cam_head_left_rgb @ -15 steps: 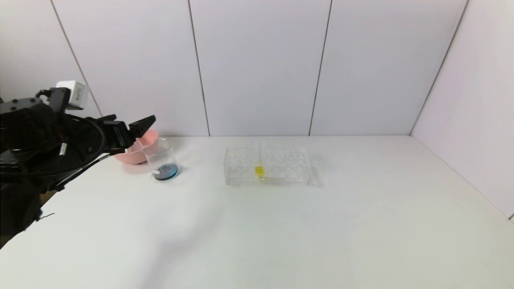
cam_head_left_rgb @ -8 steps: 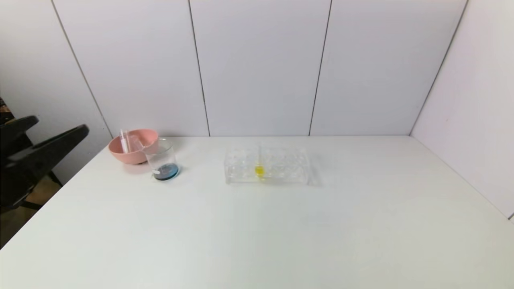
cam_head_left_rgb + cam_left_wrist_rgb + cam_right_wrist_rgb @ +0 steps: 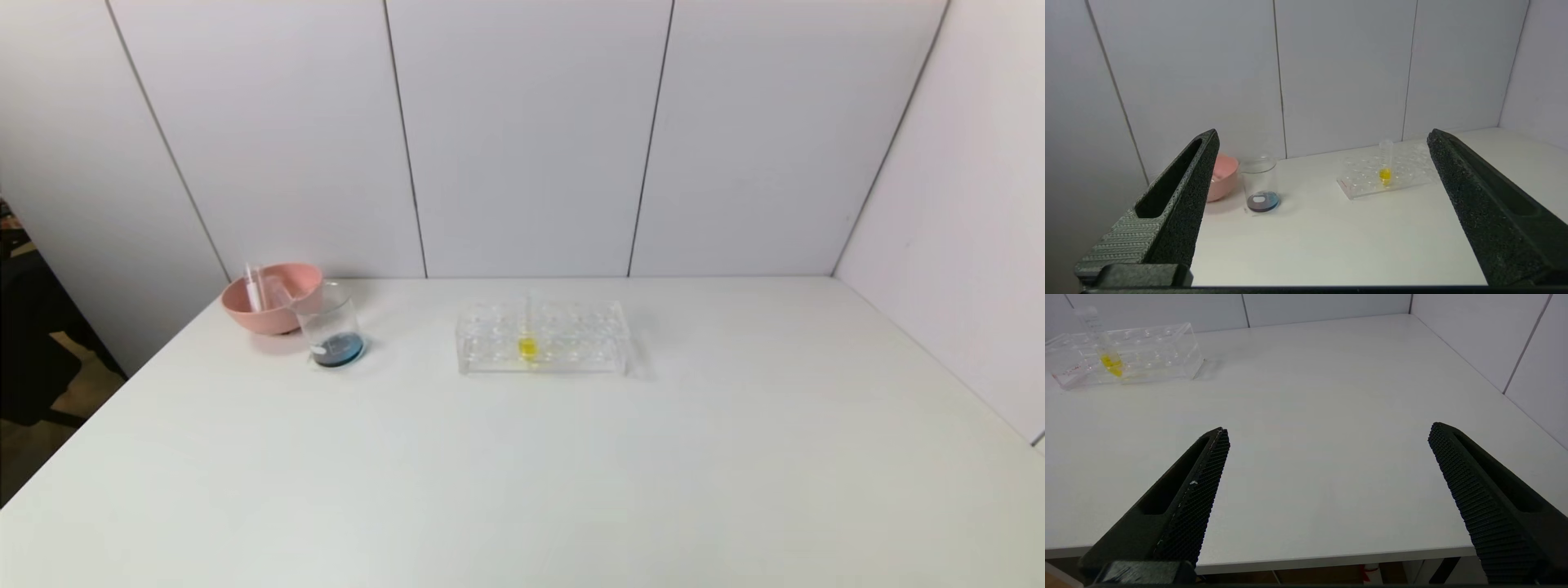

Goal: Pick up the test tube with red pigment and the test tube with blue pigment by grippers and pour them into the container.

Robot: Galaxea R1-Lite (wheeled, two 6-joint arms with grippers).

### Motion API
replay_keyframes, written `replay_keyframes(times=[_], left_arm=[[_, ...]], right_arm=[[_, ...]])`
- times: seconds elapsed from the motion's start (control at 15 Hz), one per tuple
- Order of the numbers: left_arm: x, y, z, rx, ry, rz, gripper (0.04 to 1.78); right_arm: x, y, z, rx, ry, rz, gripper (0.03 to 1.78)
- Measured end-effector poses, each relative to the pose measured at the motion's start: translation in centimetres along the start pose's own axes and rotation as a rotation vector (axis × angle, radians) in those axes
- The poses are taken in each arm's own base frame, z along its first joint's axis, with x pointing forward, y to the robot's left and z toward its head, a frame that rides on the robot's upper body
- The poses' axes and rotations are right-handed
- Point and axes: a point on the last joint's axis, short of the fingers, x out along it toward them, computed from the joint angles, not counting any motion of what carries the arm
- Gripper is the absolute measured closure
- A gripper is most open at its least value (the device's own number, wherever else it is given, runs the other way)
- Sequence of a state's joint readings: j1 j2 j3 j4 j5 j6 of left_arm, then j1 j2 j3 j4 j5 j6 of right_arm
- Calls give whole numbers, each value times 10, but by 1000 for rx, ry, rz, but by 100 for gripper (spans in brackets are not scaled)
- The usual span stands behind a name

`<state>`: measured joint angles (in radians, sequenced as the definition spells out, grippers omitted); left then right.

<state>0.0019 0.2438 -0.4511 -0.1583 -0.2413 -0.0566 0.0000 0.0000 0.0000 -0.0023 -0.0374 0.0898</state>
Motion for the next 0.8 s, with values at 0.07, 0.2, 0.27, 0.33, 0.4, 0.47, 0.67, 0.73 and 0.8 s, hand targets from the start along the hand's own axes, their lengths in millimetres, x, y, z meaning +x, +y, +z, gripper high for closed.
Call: replay_keyframes(times=[0.07,0.2,0.27,0.33,0.4,0.47,0.67,0.73,0.8], left_arm=[[-14,-3,-3,18,-45,14,4],[-30,-5,-16,50,-113,86,4],[-32,-3,-28,55,-120,152,4],[-32,-1,-42,61,-103,201,4],[-31,1,-58,64,-63,238,4],[-30,3,-77,66,-5,264,4],[-31,6,-122,46,211,285,4],[-34,6,-133,30,308,283,4],[-35,5,-138,20,353,279,4]], right_arm=[[0,0,0,0,0,0,4],[0,0,0,0,0,0,4],[0,0,0,0,0,0,4],[0,0,0,-1,0,0,4],[0,0,0,0,0,0,4],[0,0,0,0,0,0,4],[0,0,0,0,0,0,4],[0,0,0,0,0,0,4],[0,0,0,0,0,0,4]])
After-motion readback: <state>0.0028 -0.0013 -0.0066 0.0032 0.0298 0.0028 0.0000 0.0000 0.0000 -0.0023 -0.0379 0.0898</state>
